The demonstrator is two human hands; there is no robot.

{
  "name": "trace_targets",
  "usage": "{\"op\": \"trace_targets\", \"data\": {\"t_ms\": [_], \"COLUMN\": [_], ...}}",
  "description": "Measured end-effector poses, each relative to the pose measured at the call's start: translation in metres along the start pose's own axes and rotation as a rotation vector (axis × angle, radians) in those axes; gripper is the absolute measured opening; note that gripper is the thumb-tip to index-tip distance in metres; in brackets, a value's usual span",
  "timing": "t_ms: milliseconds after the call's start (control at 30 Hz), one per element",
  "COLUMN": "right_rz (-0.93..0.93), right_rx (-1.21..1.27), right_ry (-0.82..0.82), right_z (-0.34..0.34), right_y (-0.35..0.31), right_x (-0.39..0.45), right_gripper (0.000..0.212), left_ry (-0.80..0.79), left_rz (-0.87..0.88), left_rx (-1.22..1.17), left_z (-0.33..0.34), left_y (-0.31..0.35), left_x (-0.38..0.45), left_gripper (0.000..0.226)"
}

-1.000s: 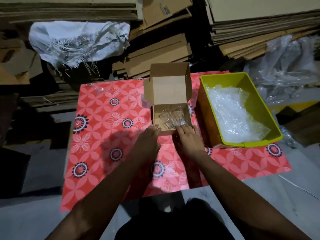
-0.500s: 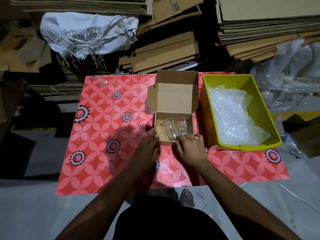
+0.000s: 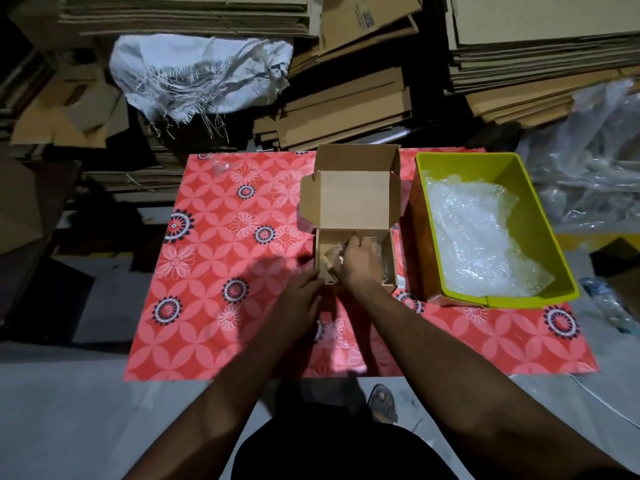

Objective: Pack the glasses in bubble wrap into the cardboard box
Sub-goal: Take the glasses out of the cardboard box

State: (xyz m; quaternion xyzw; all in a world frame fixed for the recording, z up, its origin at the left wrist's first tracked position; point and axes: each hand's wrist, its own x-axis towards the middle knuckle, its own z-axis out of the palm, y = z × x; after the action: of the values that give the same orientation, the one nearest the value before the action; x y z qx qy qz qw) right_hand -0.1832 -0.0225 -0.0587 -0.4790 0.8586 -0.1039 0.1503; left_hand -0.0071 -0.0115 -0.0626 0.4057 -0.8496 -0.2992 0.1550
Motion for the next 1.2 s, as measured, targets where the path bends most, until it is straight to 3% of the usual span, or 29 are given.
{"op": "trace_targets", "data": {"t_ms": [233, 367, 467, 567, 667, 767, 833, 867, 1000, 1067, 1200], "right_rz": [0.010, -0.022, -0.100, -0.166, -0.233, -0.200, -0.198, -0.217, -0.058, -0.007, 0.118], "right_rx": [0.055, 0.419, 0.690, 0.929, 1.048, 1.127, 0.991, 0.812, 0.333, 0.205, 0.066], "right_ry": [0.006, 0.128, 0.198, 0.137, 0.058, -0.108, -0.172, -0.107, 0.148, 0.178, 0.234], "right_z": [0.008, 0.004, -0.016, -0.035, -0.036, -0.033, -0.033, -0.029, -0.011, -0.004, 0.000], "right_y": [-0.001, 0.012, 0.012, -0.001, -0.013, -0.019, -0.016, -0.009, 0.022, 0.029, 0.022], "right_x": [-0.005, -0.013, -0.035, -0.060, -0.073, -0.075, -0.069, -0.060, -0.025, -0.014, -0.009], "right_gripper": [0.048, 0.051, 0.054, 0.050, 0.050, 0.067, 0.079, 0.078, 0.039, 0.033, 0.044], "left_ry": [-0.005, 0.049, 0.062, 0.056, 0.084, 0.177, 0.236, 0.267, 0.323, 0.299, 0.279], "left_rz": [-0.144, -0.292, -0.333, -0.329, -0.281, -0.271, -0.290, -0.294, -0.331, -0.370, -0.405], "left_rx": [-0.145, -0.284, -0.430, -0.511, -0.528, -0.533, -0.498, -0.479, -0.410, -0.408, -0.343], "left_z": [-0.012, -0.023, -0.033, -0.044, -0.051, -0.056, -0.063, -0.066, -0.078, -0.079, -0.076], "left_y": [0.000, 0.003, 0.011, 0.023, 0.028, 0.024, 0.017, 0.010, -0.024, -0.040, -0.067], "left_x": [0.000, 0.006, 0.011, 0.014, 0.014, 0.010, 0.006, 0.005, -0.005, -0.010, -0.008], "left_gripper": [0.043, 0.047, 0.067, 0.093, 0.082, 0.073, 0.072, 0.071, 0.066, 0.066, 0.066]}}
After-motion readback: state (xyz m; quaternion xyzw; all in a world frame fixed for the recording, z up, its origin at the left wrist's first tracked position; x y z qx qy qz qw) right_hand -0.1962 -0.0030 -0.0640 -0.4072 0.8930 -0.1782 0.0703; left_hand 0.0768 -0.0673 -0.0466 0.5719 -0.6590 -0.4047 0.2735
